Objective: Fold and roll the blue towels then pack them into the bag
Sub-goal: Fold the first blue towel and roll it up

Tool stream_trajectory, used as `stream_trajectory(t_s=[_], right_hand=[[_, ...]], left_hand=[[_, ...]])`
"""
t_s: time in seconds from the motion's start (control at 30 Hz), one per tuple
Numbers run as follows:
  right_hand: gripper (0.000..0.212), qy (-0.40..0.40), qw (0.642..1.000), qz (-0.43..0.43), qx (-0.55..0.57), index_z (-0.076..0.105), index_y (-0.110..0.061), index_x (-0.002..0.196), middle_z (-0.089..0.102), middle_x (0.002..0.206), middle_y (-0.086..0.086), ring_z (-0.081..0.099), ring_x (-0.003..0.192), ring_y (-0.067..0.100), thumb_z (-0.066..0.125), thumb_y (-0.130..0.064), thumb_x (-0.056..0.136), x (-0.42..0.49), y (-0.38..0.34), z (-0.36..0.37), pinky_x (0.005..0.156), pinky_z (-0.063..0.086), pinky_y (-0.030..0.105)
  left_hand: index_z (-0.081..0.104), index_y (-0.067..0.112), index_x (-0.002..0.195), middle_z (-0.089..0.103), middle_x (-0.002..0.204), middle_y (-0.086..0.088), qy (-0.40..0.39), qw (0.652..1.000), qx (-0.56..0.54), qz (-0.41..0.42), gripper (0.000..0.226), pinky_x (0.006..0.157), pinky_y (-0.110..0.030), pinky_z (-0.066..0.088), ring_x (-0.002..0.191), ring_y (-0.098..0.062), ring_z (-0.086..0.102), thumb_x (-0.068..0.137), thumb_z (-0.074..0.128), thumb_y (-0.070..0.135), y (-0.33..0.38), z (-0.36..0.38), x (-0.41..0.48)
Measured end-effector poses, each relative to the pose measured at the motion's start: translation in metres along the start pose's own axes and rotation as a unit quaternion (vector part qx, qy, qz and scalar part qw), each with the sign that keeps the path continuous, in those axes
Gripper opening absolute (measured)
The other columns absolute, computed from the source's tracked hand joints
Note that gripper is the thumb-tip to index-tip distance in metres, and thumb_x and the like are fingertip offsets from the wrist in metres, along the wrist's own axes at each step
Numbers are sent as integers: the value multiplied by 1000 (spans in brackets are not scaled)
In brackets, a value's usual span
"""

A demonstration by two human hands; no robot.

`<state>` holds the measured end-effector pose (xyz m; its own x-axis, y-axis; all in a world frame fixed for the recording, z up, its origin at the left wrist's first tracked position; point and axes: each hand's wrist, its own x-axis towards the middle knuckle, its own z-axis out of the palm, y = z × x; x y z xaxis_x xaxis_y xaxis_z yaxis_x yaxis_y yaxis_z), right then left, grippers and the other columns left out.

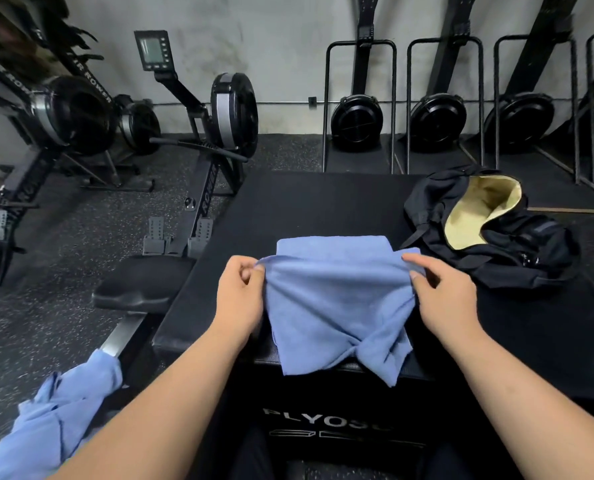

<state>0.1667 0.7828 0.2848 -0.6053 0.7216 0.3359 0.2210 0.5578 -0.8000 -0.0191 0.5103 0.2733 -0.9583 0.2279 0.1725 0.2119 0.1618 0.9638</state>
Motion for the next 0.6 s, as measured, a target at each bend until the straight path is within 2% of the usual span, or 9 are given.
stream_trajectory(t_s=[0.07,0.13,0.23,0.3,0.37,0.43,0.5,0.6], right_hand=[[40,-2,999,-15,-43,75,-27,126,74,120,-6,64,106,12,64,-5,95,26,2,10,90,37,16],[46,-46,994,-15,-95,71,-21,134,69,134,-1,62,122,21,62,-2,93,42,17,22,96,34,15],[46,-166,966,-49,-191,63,-17,143,61,147,7,58,134,29,60,-7,98,37,51,45,107,41,30],[42,-177,955,-72,-227,62,-16,144,58,150,7,57,136,29,54,-10,103,23,67,55,110,42,36],[45,-146,950,-99,-256,62,-16,145,60,148,7,58,133,27,54,-5,102,17,76,61,114,38,40],[47,-138,938,-118,-297,60,-22,146,61,148,-1,56,135,17,54,-8,101,17,78,62,120,31,41],[47,-133,937,-120,-302,61,-26,145,63,144,-6,57,134,11,55,-11,100,14,81,61,122,28,40],[43,-123,942,-127,-285,66,-27,139,68,138,-7,61,128,11,56,-14,99,-4,75,53,122,31,42]], left_hand=[[62,25,95,65,69,10,11,999,36,11,8,67,-27,43,64,-6,55,103,60,24,1,10,19],[63,28,99,71,75,10,2,996,88,12,6,66,-21,42,71,-5,62,103,59,25,0,20,28],[65,26,108,71,81,12,-73,969,233,35,9,68,-31,42,84,-17,67,100,60,25,-21,32,24],[66,27,110,71,86,11,-93,952,281,78,15,69,-34,48,82,-21,66,96,62,23,-39,35,13],[69,26,117,73,94,7,-89,938,301,145,27,77,-37,53,83,-22,66,91,64,19,-51,38,4],[70,26,123,73,100,7,-87,927,323,168,34,85,-38,53,87,-22,65,89,65,19,-54,39,4],[69,29,121,70,96,12,-99,922,335,167,33,87,-39,52,84,-20,63,89,66,24,-54,35,8],[70,31,112,66,88,17,-112,909,353,192,24,84,-40,52,79,-14,60,88,66,32,-51,24,3]])
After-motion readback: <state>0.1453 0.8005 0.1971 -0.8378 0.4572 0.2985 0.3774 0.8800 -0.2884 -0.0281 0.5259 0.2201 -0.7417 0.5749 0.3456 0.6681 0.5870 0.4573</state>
